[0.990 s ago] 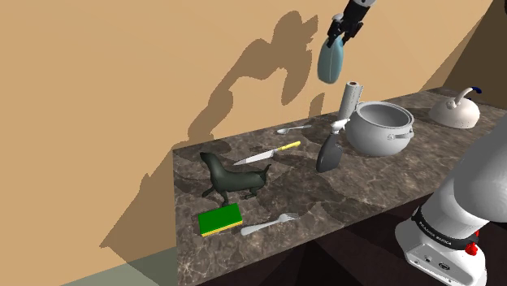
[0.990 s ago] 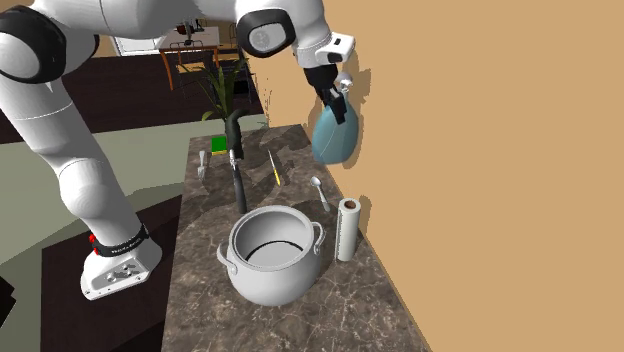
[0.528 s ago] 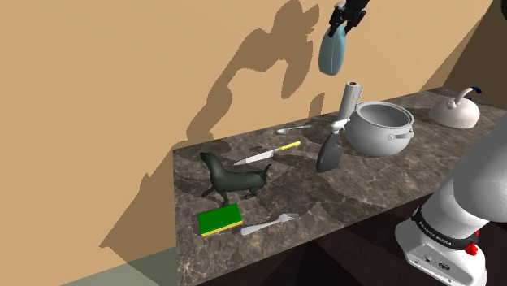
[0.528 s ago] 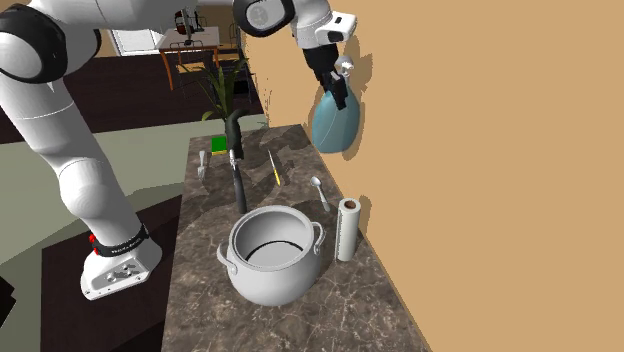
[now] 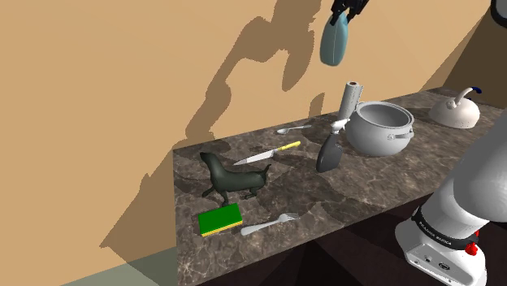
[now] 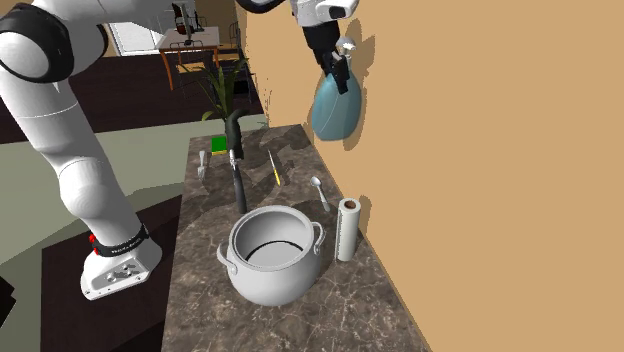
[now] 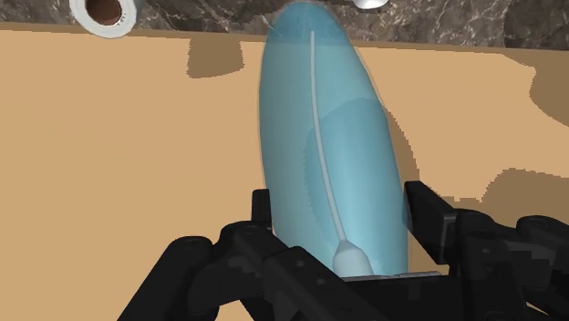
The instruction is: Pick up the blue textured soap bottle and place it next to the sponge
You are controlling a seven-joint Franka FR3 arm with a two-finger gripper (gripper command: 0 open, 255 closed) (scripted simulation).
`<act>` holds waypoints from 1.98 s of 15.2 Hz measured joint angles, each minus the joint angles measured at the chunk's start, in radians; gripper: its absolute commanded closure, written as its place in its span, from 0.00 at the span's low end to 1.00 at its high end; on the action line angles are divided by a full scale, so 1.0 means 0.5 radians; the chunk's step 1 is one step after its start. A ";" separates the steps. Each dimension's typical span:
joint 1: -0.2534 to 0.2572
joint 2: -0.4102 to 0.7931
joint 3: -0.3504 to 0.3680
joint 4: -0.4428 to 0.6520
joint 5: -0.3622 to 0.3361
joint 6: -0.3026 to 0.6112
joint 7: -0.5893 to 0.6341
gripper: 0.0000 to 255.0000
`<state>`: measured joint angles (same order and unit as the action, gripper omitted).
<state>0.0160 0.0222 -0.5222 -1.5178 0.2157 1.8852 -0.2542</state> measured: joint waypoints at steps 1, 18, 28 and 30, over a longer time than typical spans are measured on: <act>-0.003 0.006 -0.003 0.025 0.004 -0.020 -0.002 1.00; 0.328 -0.348 0.472 -0.695 -0.419 0.466 0.839 1.00; 0.491 -0.273 0.747 -0.832 -0.572 0.668 1.349 1.00; 0.518 -0.232 0.788 -0.835 -0.597 0.707 1.433 1.00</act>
<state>0.2749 -0.0937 -0.1284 -1.9351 -0.0826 2.2385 0.4623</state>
